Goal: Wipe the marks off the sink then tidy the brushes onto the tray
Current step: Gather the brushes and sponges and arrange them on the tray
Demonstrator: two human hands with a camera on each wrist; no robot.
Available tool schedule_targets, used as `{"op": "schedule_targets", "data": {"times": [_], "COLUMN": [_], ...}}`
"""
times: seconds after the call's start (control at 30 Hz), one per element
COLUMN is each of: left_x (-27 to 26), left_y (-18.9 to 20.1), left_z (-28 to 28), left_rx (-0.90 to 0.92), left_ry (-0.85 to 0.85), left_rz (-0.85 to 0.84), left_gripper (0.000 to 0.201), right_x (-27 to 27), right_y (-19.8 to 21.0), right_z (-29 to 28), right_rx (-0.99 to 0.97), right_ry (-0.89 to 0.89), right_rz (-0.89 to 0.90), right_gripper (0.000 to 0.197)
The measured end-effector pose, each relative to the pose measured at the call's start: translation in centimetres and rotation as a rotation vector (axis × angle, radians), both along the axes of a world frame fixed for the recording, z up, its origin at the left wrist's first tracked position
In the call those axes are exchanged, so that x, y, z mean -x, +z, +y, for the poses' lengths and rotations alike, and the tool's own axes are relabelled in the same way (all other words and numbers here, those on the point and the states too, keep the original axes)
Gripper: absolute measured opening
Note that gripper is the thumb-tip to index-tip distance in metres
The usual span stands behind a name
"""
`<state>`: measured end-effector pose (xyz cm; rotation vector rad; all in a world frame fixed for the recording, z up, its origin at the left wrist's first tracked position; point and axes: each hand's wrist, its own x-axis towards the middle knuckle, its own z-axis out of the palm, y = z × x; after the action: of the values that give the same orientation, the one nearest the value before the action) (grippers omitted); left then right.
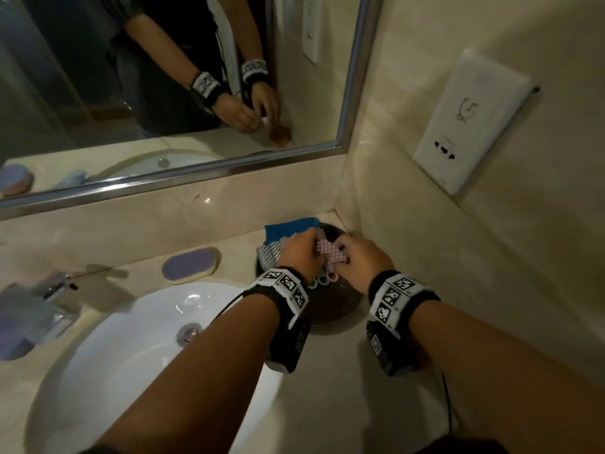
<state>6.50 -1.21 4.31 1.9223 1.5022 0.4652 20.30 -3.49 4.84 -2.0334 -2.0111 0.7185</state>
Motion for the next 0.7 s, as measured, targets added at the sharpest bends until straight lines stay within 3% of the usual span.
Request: {"op": "schedule_targets", "data": {"times": [0.2,0.43,0.57,0.7], "left_x": [-1.7,-1.0,-0.8,-1.5], "left_y": [-2.0,-5.5,-7.5,-8.4], "left_z": [0.9,4.4,6.7,8.3], "left_rx": [0.032,0.127,0.142,0.126], "left_ry": [0.002,-0.107,-0.163,-0.248], "left_rz": [0.024,0.223,0.420,0.464], "left_gripper": [0.046,0.080,0.082,0.078], "right_x": [-1.2,-1.5,-2.4,-2.9], "right_y": [-2.1,-4.6,-5.9,-7.1], "right_z": [2.3,5.0,6.8,8.8], "right_rx": [0.017,0.054,0.074,0.080], "right_ry": [-0.029,-0.151,-0.241,-0.295], "right_rz": [0.055,0.081,0.111,0.072], "right_gripper": [0.029,0.037,0.034,0.034]}}
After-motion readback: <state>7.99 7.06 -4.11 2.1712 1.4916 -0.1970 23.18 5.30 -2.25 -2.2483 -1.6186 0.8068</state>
